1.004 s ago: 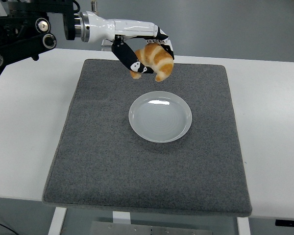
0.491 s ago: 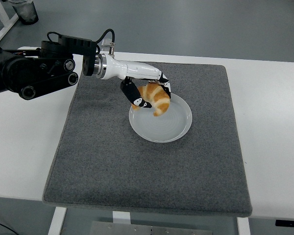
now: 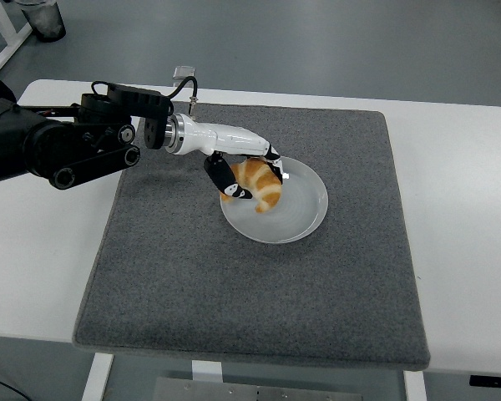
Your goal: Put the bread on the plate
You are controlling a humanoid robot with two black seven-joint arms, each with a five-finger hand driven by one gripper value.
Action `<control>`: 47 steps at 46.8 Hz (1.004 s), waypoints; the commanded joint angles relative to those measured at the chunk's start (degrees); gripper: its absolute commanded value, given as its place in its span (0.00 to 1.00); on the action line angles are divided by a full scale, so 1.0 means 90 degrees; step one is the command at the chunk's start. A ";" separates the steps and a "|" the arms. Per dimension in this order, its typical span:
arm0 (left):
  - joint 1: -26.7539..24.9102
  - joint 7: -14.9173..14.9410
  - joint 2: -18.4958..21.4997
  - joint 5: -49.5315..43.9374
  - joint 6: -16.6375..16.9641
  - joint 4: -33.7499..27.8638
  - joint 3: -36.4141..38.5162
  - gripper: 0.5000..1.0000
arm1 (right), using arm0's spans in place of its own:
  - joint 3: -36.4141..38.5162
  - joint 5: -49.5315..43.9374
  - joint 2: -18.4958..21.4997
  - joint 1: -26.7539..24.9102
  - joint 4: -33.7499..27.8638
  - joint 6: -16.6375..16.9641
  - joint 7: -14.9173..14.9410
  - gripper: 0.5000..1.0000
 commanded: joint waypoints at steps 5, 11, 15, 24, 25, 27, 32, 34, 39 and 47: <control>0.0123 -0.0004 -0.0162 0.0031 0.0130 0.0155 0.0001 0.00 | 0.0000 0.0000 0.0000 0.0001 0.0000 0.0003 0.0001 0.90; 0.0171 -0.0004 -0.0260 0.0031 0.0169 0.0243 0.0001 0.00 | 0.0000 0.0000 0.0000 0.0001 0.0000 0.0003 0.0001 0.90; 0.0250 -0.0004 -0.0319 0.0031 0.0179 0.0292 0.0001 0.00 | 0.0000 0.0000 0.0000 0.0001 0.0000 0.0003 0.0001 0.90; 0.0279 0.0015 -0.0338 0.0031 0.0238 0.0370 0.0010 0.00 | 0.0000 0.0000 0.0000 0.0001 0.0000 0.0003 0.0001 0.90; 0.0298 0.0015 -0.0338 0.0031 0.0257 0.0370 0.0010 0.00 | 0.0000 0.0000 0.0000 0.0001 0.0000 0.0003 0.0001 0.90; 0.0328 0.0015 -0.0338 0.0031 0.0267 0.0380 0.0010 0.00 | 0.0000 0.0000 0.0000 0.0001 0.0000 0.0003 0.0001 0.90; 0.0347 0.0015 -0.0338 0.0031 0.0287 0.0380 0.0010 0.00 | 0.0000 0.0000 0.0000 0.0001 0.0000 0.0003 0.0001 0.90; 0.0357 0.0015 -0.0338 0.0031 0.0306 0.0380 0.0010 0.00 | 0.0000 0.0000 0.0000 0.0001 0.0000 -0.0006 0.0001 0.90; 0.0367 0.0025 -0.0338 0.0022 0.0326 0.0380 0.0010 0.00 | 0.0000 0.0000 0.0000 0.0001 0.0000 0.0003 0.0001 0.90; 0.0367 0.0025 -0.0338 0.0012 0.0482 0.0380 0.0001 0.36 | 0.0000 0.0000 0.0000 0.0001 0.0000 0.0003 0.0001 0.90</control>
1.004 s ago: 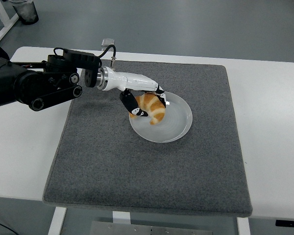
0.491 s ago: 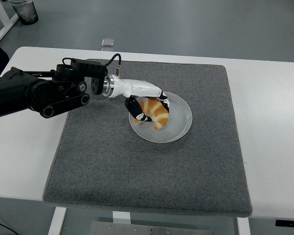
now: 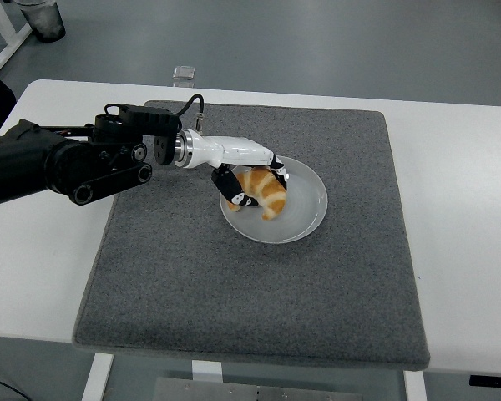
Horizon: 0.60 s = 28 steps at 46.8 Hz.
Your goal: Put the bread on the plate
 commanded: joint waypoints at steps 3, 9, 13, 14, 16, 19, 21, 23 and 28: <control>0.0010 0.0000 0.0000 -0.0026 0.0017 0.0000 -0.0019 0.64 | 0.0000 0.0000 0.0000 0.0000 0.0000 0.0001 0.0000 0.90; 0.0107 0.0000 0.0000 -0.0045 0.0017 -0.0010 -0.0019 0.88 | 0.0000 0.0000 0.0000 0.0000 0.0000 0.0001 0.0000 0.90; 0.0117 0.0000 0.0000 -0.0084 0.0017 -0.0010 -0.0019 0.98 | 0.0000 0.0000 0.0000 0.0000 0.0000 0.0001 0.0000 0.90; 0.0117 0.0000 0.0000 -0.0084 0.0017 -0.0010 -0.0019 0.98 | 0.0000 0.0000 0.0000 0.0000 0.0000 0.0001 0.0000 0.90; 0.0117 0.0000 0.0000 -0.0104 0.0017 -0.0010 -0.0029 0.98 | 0.0000 0.0000 0.0000 0.0000 0.0000 0.0001 0.0000 0.90; 0.0107 0.0000 -0.0010 -0.0133 0.0017 -0.0020 -0.0088 0.98 | 0.0000 0.0000 0.0000 0.0000 0.0000 0.0001 0.0000 0.90; 0.0098 0.0000 -0.0010 -0.0153 0.0027 -0.0039 -0.0107 0.99 | 0.0000 0.0000 0.0000 0.0000 0.0000 0.0001 0.0000 0.90; 0.0059 0.0000 -0.0010 -0.0230 0.0027 -0.0039 -0.0136 0.99 | 0.0000 0.0000 0.0000 0.0000 0.0000 0.0000 0.0000 0.90; -0.0010 -0.0010 -0.0010 -0.0630 -0.0041 -0.0049 -0.0429 0.99 | 0.0000 0.0000 0.0000 0.0000 0.0000 0.0000 0.0000 0.90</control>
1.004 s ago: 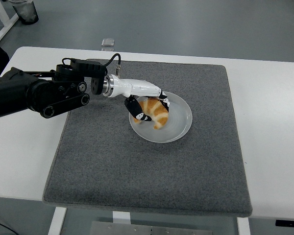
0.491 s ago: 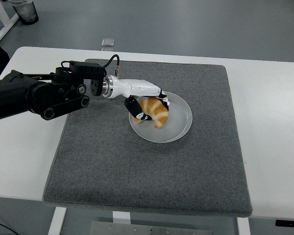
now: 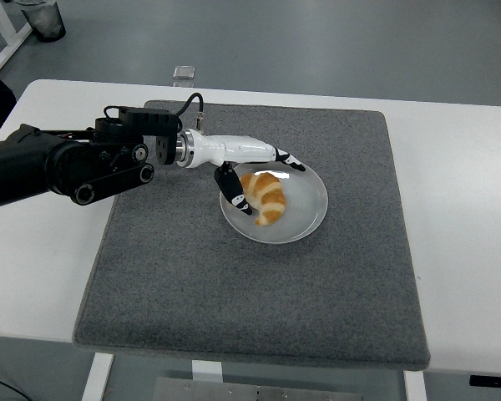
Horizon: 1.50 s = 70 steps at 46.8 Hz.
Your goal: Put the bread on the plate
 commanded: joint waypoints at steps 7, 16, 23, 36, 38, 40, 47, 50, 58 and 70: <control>-0.0255 -0.0025 0.0088 -0.0880 -0.0285 -0.0049 -0.0641 1.00 | 0.0000 0.0000 0.0000 0.0000 0.0000 0.0001 0.0000 0.90; -0.0294 0.0005 0.0156 -0.2744 -0.0998 0.0399 -0.1354 1.00 | 0.0000 0.0000 0.0000 0.0000 0.0000 0.0001 0.0000 0.90; -0.0265 0.0024 0.0156 -0.4657 -0.1038 0.1024 -0.1511 1.00 | 0.0000 0.0000 0.0000 0.0000 0.0000 0.0001 0.0000 0.90; 0.0213 0.0356 0.0175 -0.7578 -0.1272 0.1669 -0.1550 1.00 | 0.0000 0.0000 0.0000 0.0000 0.0000 0.0000 0.0000 0.90; 0.0311 0.0434 0.0195 -0.8095 -0.1262 0.1669 -0.1569 1.00 | 0.0000 0.0000 0.0000 0.0000 0.0000 -0.0009 0.0000 0.90; 0.0418 0.0522 0.0214 -0.8594 -0.1272 0.1650 -0.1589 1.00 | 0.0000 0.0000 0.0000 0.0000 0.0000 0.0000 0.0000 0.90; 0.0769 0.0610 0.0380 -0.9738 -0.1321 0.1621 -0.1754 1.00 | 0.0000 0.0000 0.0000 0.0000 0.0000 -0.0009 0.0000 0.90; 0.1013 0.0610 0.0488 -0.9992 -0.1447 0.1611 -0.2047 1.00 | 0.0000 0.0000 0.0000 0.0000 0.0000 0.0001 0.0000 0.90; 0.1814 0.0600 0.0556 -1.0022 -0.2131 0.1621 -0.3365 1.00 | 0.0010 -0.0019 0.0000 0.0000 0.0000 0.0001 0.0000 0.90; 0.1932 0.0600 0.0508 -1.0120 -0.1713 0.1757 -0.3542 1.00 | 0.0020 -0.0020 0.0000 -0.0039 0.0098 -0.0009 -0.0039 0.90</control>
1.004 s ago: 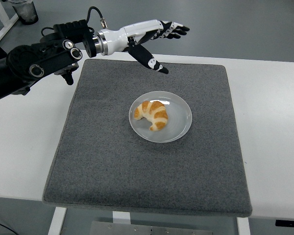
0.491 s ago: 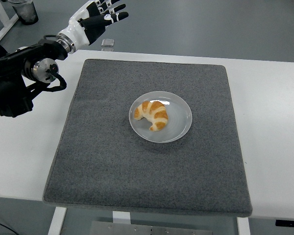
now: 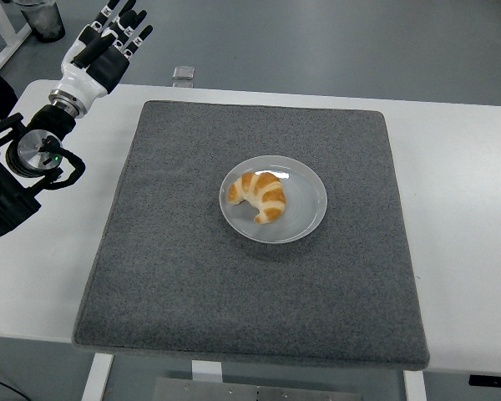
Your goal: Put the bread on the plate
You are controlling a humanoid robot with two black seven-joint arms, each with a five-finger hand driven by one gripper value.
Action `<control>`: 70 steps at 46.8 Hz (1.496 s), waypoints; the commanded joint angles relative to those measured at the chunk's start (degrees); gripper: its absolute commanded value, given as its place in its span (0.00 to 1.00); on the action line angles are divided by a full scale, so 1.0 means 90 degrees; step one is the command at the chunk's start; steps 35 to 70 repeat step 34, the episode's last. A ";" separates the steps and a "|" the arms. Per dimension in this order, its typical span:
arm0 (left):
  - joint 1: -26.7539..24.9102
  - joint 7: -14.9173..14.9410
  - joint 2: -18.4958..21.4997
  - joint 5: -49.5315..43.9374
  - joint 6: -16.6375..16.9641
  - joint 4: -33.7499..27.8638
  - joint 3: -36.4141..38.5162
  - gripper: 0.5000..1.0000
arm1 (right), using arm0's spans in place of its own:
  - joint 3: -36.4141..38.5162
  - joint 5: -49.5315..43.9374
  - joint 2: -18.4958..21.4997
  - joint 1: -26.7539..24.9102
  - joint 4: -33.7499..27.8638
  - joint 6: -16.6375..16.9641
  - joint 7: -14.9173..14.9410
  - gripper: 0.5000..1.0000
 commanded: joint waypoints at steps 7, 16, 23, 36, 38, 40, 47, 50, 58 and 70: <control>0.0076 0.0005 -0.0164 -0.0020 0.0465 0.0167 -0.0021 1.00 | -0.0008 0.0003 0.0000 0.0019 -0.0013 -0.0011 0.0006 0.90; 0.0125 -0.0015 -0.0369 -0.0020 0.0475 0.0167 -0.0021 1.00 | -0.0018 0.0003 0.0000 0.0029 -0.0091 -0.0011 0.0006 0.90; 0.0144 -0.0015 -0.0496 -0.0010 0.0475 0.0167 -0.0021 1.00 | -0.0008 0.0023 0.0000 0.0029 -0.0091 0.0028 0.0006 0.90; 0.0174 -0.0024 -0.0633 -0.0010 0.0475 0.0177 -0.0031 1.00 | 0.0041 0.0052 0.0000 0.0029 -0.0091 0.0029 0.0035 0.90; 0.0174 -0.0024 -0.0633 -0.0010 0.0475 0.0177 -0.0031 1.00 | 0.0041 0.0052 0.0000 0.0029 -0.0091 0.0029 0.0035 0.90; 0.0174 -0.0024 -0.0633 -0.0010 0.0475 0.0177 -0.0031 1.00 | 0.0041 0.0052 0.0000 0.0029 -0.0091 0.0029 0.0035 0.90; 0.0174 -0.0024 -0.0633 -0.0010 0.0475 0.0177 -0.0031 1.00 | 0.0041 0.0052 0.0000 0.0029 -0.0091 0.0029 0.0035 0.90; 0.0174 -0.0024 -0.0633 -0.0010 0.0475 0.0177 -0.0031 1.00 | 0.0041 0.0052 0.0000 0.0029 -0.0091 0.0029 0.0035 0.90; 0.0174 -0.0024 -0.0633 -0.0010 0.0475 0.0177 -0.0031 1.00 | 0.0041 0.0052 0.0000 0.0029 -0.0091 0.0029 0.0035 0.90; 0.0174 -0.0024 -0.0633 -0.0010 0.0475 0.0177 -0.0031 1.00 | 0.0041 0.0052 0.0000 0.0029 -0.0091 0.0029 0.0035 0.90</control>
